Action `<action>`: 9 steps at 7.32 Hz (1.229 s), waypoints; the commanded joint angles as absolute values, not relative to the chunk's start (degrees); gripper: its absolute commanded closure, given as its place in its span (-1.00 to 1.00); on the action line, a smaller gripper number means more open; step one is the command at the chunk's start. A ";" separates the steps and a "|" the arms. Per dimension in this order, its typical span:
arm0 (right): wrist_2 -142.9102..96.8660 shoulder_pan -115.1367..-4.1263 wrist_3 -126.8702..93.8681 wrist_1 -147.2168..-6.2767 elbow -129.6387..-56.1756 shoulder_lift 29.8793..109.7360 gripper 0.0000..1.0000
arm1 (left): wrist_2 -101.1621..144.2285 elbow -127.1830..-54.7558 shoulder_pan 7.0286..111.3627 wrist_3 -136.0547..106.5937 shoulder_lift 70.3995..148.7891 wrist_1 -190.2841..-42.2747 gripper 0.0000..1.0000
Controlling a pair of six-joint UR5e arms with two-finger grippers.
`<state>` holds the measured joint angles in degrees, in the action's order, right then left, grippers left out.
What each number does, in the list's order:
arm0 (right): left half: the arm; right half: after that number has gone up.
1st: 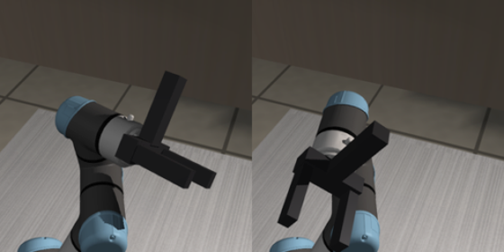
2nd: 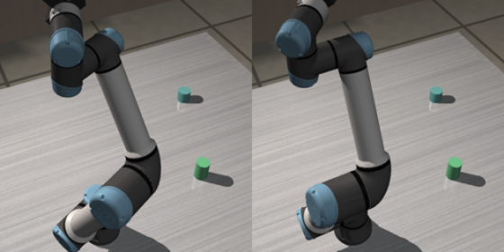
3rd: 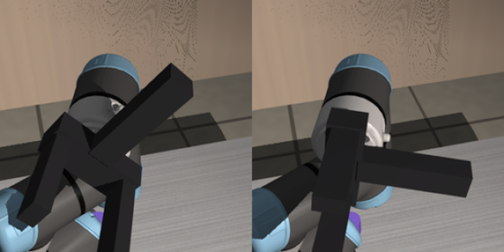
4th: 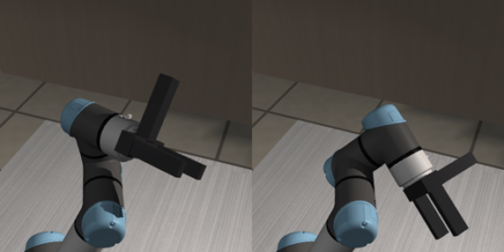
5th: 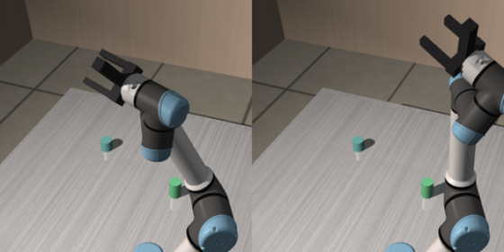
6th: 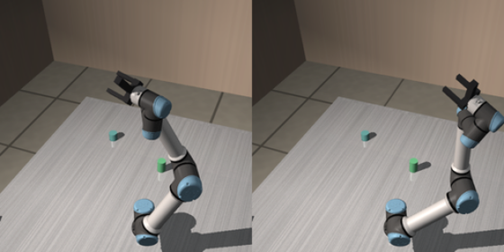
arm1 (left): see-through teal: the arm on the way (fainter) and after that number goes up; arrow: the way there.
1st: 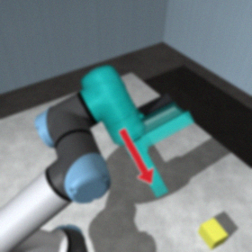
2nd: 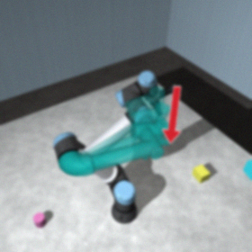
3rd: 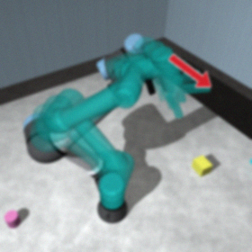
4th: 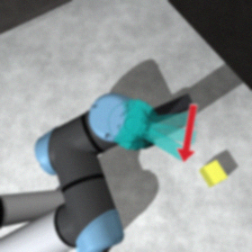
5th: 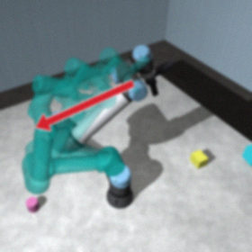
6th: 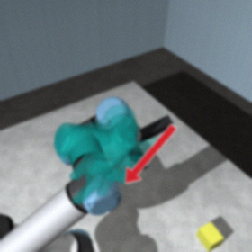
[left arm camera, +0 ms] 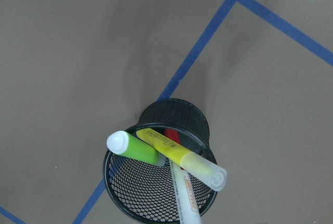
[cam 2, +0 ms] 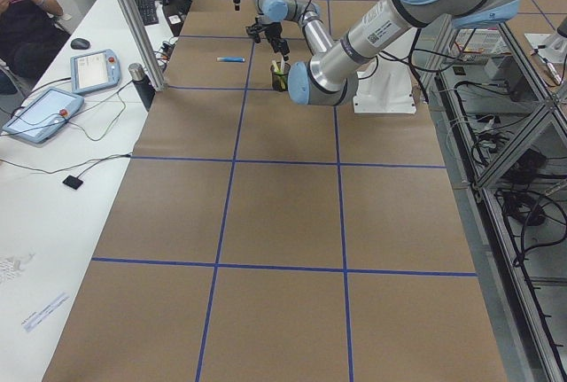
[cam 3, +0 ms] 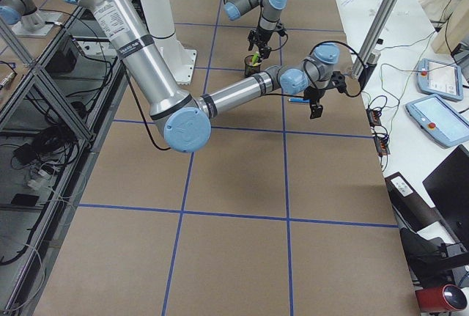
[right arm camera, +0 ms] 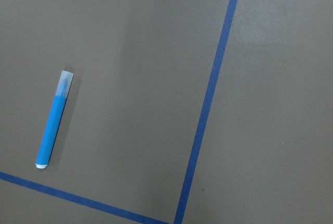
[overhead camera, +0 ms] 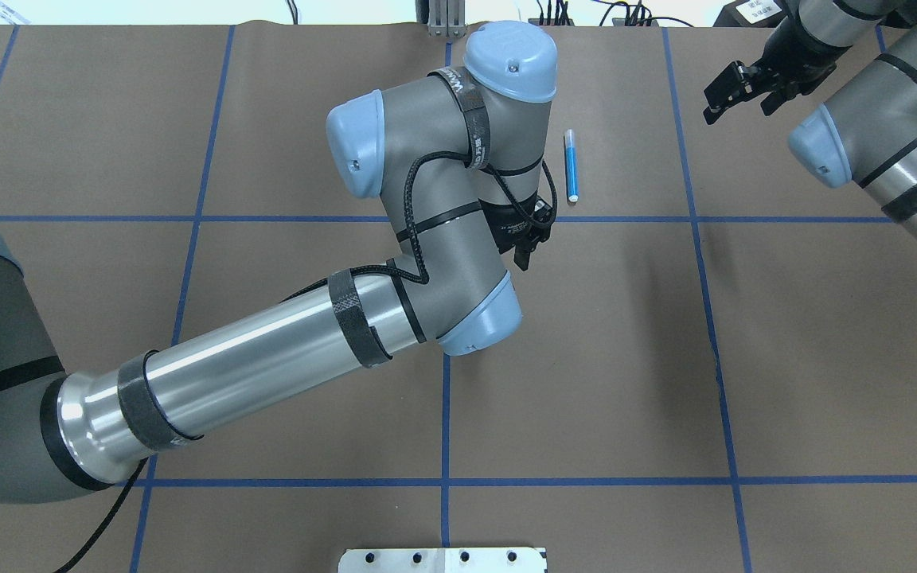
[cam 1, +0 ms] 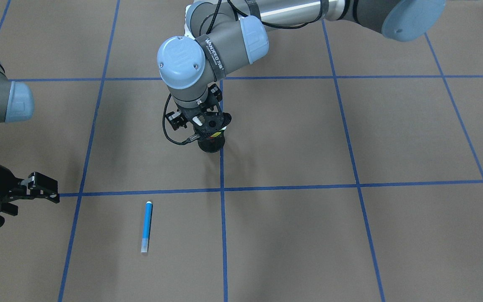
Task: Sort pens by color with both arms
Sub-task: 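Lower the left gripper down over the pen cup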
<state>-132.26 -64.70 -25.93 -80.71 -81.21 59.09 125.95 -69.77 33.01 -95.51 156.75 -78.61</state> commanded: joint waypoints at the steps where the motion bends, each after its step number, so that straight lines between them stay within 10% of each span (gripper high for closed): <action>1: -132.27 -64.69 -25.93 -80.68 -81.12 59.15 -0.96 | 125.86 -68.74 32.43 -95.62 156.19 -82.07 -0.70; 3: -132.19 -64.69 -25.93 -80.60 -81.12 59.24 -0.96 | 125.95 -68.91 32.43 -95.71 156.18 -81.92 -0.38; 9: -131.92 -64.16 -26.98 -80.60 -81.56 59.24 -0.96 | 126.47 -70.66 32.43 -95.98 155.57 -78.93 -0.23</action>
